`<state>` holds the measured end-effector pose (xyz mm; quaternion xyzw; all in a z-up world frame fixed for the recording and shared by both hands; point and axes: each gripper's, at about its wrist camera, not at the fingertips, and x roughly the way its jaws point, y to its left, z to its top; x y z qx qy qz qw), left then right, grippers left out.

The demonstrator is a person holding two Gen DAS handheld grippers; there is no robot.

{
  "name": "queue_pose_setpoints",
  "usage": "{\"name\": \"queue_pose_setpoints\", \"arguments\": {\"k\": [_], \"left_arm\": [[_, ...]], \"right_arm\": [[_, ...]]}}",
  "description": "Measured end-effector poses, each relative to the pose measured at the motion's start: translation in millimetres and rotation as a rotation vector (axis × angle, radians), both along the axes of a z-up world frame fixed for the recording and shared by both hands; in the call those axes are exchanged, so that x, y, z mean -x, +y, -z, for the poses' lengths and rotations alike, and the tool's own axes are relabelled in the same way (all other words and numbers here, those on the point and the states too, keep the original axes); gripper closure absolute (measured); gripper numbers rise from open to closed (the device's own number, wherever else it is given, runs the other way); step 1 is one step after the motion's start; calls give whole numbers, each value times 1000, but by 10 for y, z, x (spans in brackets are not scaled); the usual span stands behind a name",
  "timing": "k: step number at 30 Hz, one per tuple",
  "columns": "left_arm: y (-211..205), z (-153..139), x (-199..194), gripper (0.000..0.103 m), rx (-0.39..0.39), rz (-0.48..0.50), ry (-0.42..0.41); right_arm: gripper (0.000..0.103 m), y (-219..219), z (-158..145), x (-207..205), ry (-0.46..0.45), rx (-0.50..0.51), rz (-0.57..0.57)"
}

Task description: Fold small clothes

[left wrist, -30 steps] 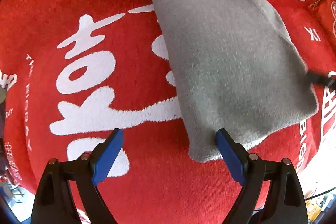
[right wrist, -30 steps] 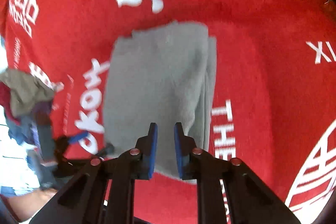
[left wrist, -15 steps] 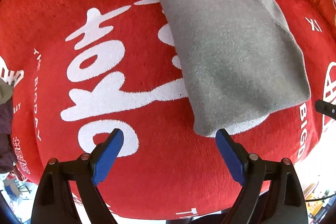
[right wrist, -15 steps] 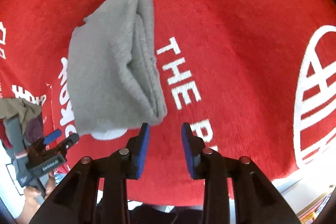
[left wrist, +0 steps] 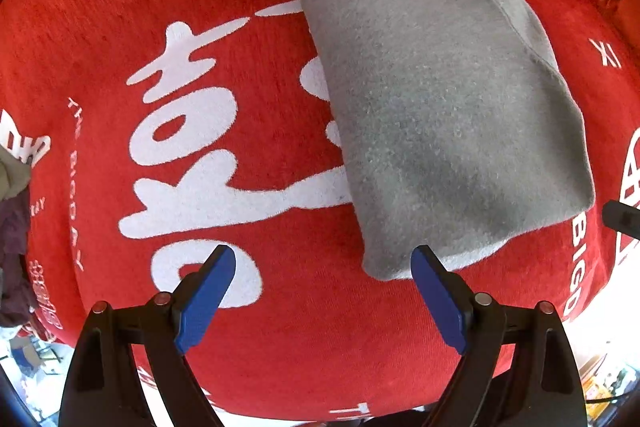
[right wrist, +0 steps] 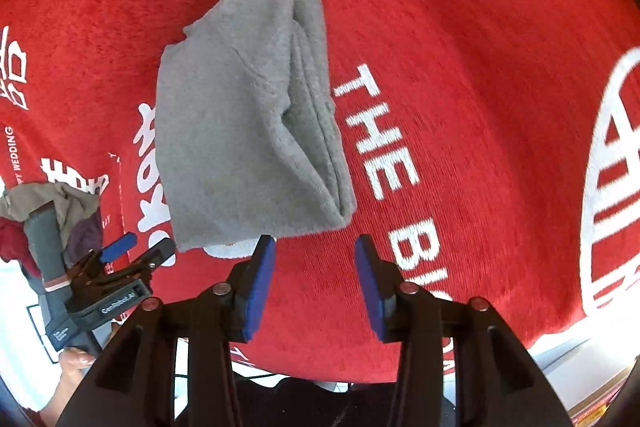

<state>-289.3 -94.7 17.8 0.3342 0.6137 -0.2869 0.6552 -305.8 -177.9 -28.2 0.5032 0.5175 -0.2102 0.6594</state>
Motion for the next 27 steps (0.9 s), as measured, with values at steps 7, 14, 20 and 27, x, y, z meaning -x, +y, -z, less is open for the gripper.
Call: {"name": "queue_pose_setpoints", "arguments": {"k": [7, 14, 20, 27], "left_arm": [[-32, -64, -101, 0, 121, -84, 51], [-120, 58, -192, 0, 76, -107, 69], [-181, 124, -313, 0, 74, -138, 74], [-283, 214, -454, 0, 87, -172, 68]], "right_arm": [[53, -136, -16, -55, -6, 3, -28], [31, -235, 2, -190, -12, 21, -62], [31, -374, 83, -270, -2, 10, -65], [31, -931, 203, -627, -114, 5, 10]]}}
